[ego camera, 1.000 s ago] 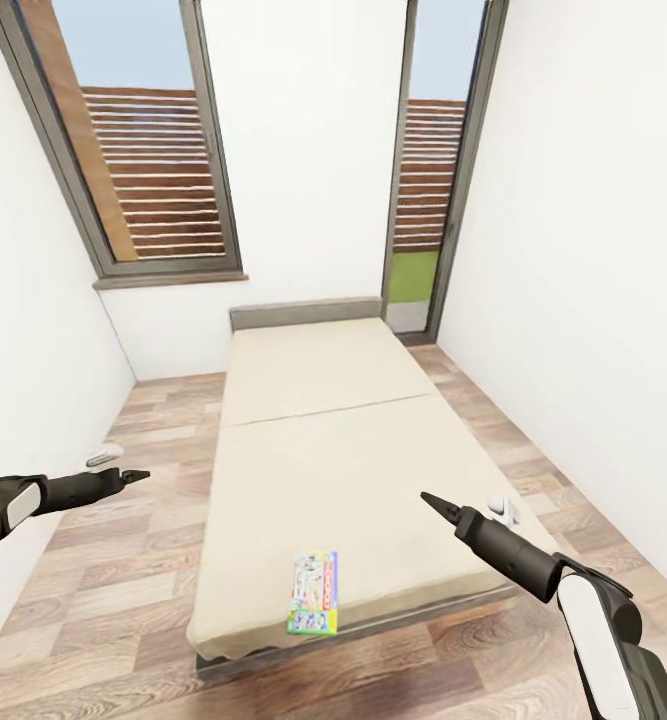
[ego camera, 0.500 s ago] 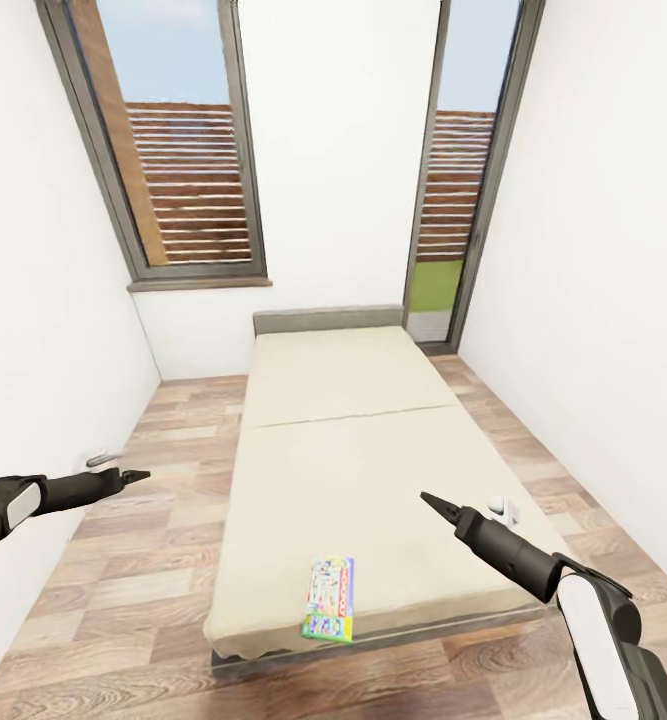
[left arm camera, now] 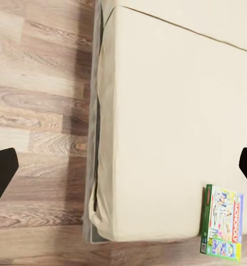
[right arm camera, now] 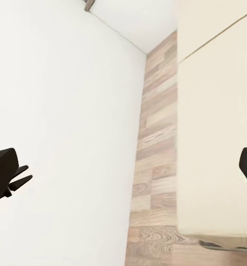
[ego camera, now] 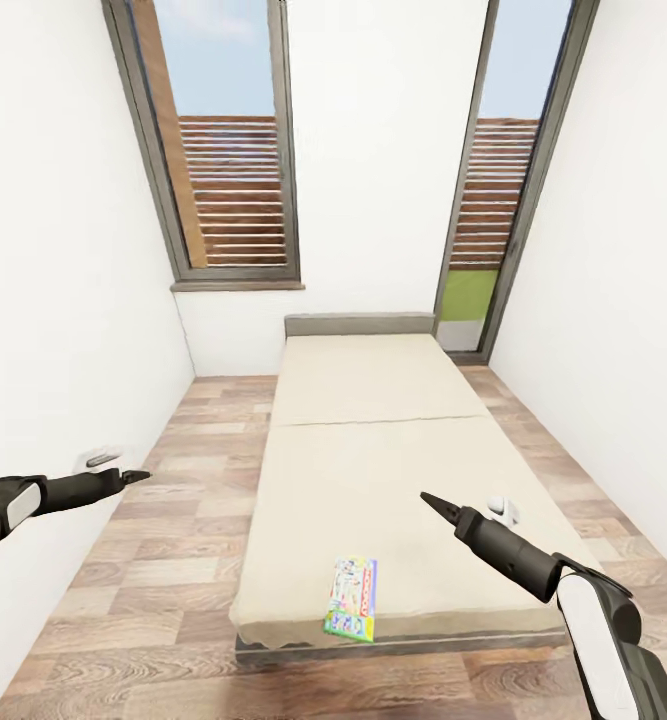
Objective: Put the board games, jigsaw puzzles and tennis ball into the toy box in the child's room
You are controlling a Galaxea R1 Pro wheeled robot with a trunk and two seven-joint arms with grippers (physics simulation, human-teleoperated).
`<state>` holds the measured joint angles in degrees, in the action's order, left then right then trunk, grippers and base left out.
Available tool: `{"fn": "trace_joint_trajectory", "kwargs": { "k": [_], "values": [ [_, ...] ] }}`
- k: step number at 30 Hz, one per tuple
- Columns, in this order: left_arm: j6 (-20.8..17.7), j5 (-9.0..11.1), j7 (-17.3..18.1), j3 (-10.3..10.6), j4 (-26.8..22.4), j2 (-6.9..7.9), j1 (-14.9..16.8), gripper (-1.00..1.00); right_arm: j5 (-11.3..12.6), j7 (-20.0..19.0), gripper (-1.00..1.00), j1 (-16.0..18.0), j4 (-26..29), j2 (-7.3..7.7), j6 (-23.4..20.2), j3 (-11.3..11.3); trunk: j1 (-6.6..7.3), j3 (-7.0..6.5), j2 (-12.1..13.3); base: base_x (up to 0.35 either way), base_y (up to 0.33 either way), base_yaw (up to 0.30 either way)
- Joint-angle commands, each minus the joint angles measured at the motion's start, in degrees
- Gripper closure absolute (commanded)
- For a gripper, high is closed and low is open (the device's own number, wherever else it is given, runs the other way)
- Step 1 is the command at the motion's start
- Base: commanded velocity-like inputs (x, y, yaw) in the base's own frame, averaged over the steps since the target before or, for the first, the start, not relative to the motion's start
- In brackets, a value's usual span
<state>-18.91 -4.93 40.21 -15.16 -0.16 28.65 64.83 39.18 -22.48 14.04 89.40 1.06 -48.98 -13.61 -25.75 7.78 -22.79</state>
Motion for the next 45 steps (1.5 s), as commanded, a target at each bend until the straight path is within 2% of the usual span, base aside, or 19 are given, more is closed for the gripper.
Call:
{"fn": "trace_joint_trajectory", "kwargs": {
  "k": [1, 17, 32, 45],
  "values": [
    [-0.3, -0.5, 0.2, -0.5, 0.0, -0.05, 0.1, -1.00, -0.2, -0.3, -1.00, 0.1, 0.0, -0.01, -0.3, -0.1, -0.03, 0.06, -0.1, -0.112, 0.000, 0.225],
    [-0.3, -0.5, 0.2, -0.5, 0.0, -0.20, 0.0, -1.00, -0.1, -0.3, -1.00, 0.0, 0.0, 0.09, -0.3, -0.1, -0.03, -0.77, -0.1, -0.048, 0.052, 0.211],
    [-0.3, -0.5, 0.2, -0.5, 0.0, -0.22, 0.0, -1.00, -0.1, -0.4, -1.00, 0.0, 0.0, 0.12, -0.3, -0.2, -0.03, -1.01, -0.1, 0.000, 0.179, -0.026],
    [-0.4, -0.5, 0.2, -0.5, 0.0, -0.21, 0.0, -1.00, -0.1, -0.3, -1.00, 0.0, 0.0, 0.15, -0.3, -0.3, -0.03, -1.08, -0.1, -0.015, 0.030, -0.013]
  ]
}}
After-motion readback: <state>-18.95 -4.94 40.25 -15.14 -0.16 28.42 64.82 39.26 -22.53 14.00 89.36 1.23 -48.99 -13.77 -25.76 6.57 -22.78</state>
